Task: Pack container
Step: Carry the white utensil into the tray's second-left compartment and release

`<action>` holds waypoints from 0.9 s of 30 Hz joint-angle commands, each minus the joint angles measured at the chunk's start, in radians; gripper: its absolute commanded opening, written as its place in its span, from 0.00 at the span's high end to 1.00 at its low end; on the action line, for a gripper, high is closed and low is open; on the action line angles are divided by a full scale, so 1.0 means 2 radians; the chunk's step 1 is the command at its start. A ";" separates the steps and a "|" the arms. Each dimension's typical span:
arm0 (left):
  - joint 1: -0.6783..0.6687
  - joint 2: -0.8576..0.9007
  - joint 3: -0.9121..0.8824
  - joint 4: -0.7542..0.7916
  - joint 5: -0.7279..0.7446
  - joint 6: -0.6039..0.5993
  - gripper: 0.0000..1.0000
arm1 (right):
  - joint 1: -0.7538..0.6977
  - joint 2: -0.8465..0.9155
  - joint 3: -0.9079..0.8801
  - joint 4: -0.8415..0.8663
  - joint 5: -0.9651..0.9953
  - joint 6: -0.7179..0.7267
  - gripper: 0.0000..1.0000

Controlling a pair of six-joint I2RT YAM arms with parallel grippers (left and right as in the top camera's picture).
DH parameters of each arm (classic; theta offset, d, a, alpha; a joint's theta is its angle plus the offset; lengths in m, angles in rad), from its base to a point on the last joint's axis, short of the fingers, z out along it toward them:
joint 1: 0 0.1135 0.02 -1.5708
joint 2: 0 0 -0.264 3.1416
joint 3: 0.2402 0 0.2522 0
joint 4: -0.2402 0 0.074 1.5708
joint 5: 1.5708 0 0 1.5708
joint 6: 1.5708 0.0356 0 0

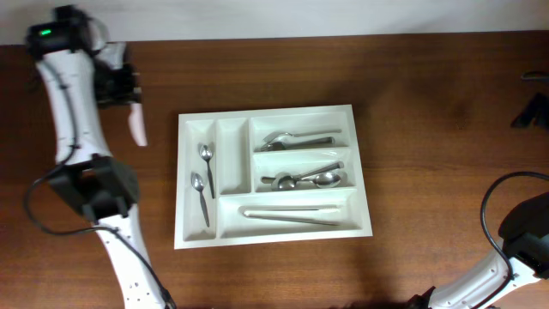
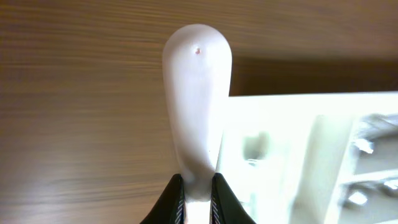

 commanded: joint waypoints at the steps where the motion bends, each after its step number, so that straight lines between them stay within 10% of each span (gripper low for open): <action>1: -0.055 -0.002 0.010 -0.005 0.058 -0.070 0.98 | 0.001 0.000 -0.001 0.001 -0.003 0.004 0.01; 27: -0.222 -0.002 -0.107 -0.005 -0.021 -0.136 0.98 | 0.001 0.000 -0.001 0.001 -0.003 0.004 0.01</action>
